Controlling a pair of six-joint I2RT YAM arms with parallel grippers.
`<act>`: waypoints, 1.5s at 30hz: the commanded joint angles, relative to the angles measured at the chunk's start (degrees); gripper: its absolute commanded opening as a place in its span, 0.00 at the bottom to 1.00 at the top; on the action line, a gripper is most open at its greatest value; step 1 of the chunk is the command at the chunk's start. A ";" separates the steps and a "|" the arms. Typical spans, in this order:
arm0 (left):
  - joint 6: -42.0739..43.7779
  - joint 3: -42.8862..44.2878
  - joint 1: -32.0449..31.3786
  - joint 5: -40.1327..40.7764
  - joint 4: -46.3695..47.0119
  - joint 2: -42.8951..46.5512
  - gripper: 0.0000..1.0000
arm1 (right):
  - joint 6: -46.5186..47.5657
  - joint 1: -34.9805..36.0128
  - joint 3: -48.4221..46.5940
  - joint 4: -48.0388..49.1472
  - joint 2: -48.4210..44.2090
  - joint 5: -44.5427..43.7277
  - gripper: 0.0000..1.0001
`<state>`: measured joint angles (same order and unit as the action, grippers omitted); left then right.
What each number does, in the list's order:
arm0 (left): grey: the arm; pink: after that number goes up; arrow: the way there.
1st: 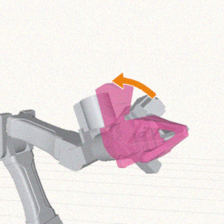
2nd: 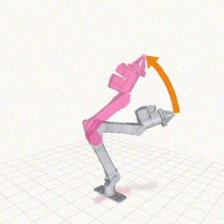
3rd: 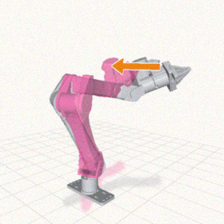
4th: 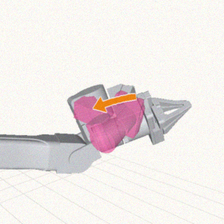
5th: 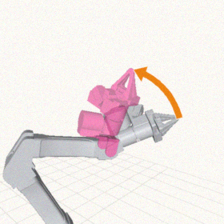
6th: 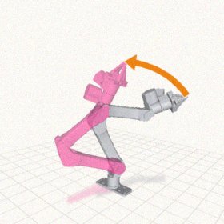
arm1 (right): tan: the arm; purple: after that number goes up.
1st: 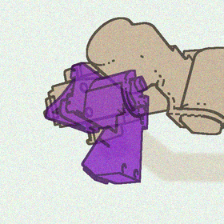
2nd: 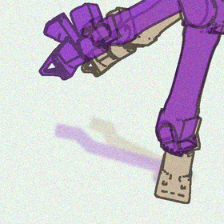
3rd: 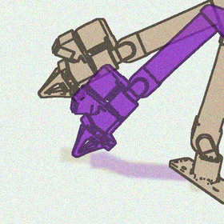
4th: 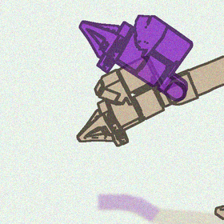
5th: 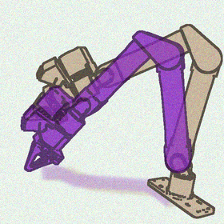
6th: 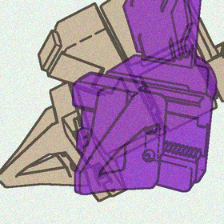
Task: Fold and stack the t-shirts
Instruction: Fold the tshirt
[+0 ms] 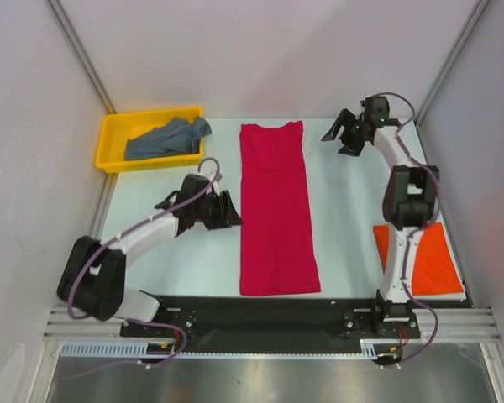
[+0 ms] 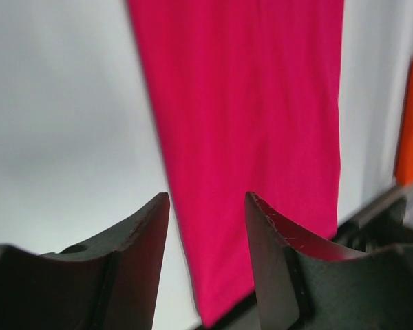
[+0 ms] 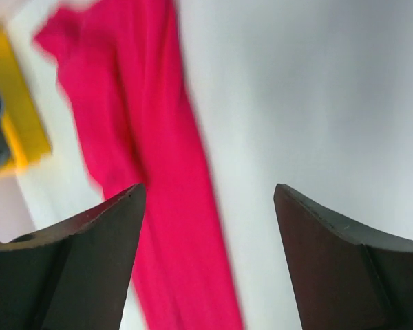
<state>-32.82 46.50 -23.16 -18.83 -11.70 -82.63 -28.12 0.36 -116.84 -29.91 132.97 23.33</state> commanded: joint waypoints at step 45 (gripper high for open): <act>-29.67 -30.16 -20.52 3.53 1.79 12.49 0.40 | -10.11 22.58 98.56 6.88 -73.99 2.51 0.49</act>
<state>-63.13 18.46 -42.92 -19.99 -4.64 -68.16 -39.03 23.09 -19.49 -24.25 58.30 27.88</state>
